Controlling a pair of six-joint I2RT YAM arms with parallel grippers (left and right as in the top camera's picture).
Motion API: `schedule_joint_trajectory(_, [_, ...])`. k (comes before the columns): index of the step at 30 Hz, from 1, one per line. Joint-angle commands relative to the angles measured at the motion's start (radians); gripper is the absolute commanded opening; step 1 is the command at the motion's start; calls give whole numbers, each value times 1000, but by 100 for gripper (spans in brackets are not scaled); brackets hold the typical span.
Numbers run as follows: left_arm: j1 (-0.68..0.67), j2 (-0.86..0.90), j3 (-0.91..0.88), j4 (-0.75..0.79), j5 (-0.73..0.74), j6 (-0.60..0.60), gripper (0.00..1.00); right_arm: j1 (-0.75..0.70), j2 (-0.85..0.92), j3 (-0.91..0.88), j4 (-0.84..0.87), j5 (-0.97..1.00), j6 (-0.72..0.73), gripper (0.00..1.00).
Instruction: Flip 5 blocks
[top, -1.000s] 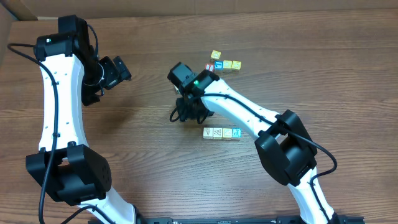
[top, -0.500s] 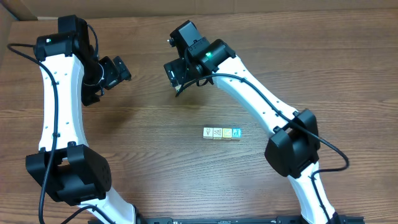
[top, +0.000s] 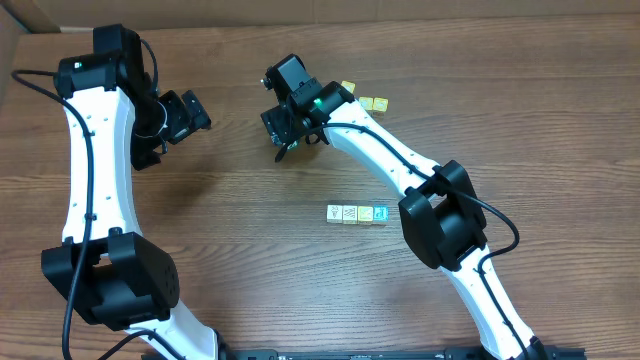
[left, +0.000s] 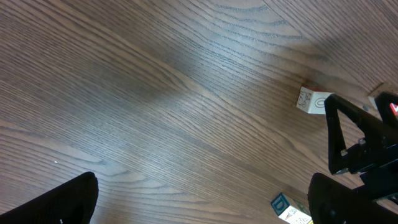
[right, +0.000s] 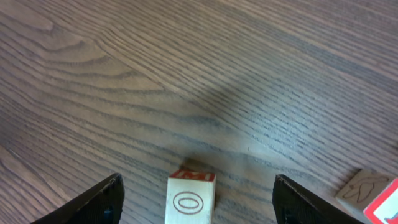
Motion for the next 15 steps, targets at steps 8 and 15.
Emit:
schedule_joint_trajectory(8, [-3, 11, 0, 1, -7, -3, 100, 10, 64, -34, -2, -5, 55, 72])
schedule_joint_trajectory(15, [-3, 11, 0, 1, -6, -3, 100, 11, 64, -34, -13, -15, 114, 59])
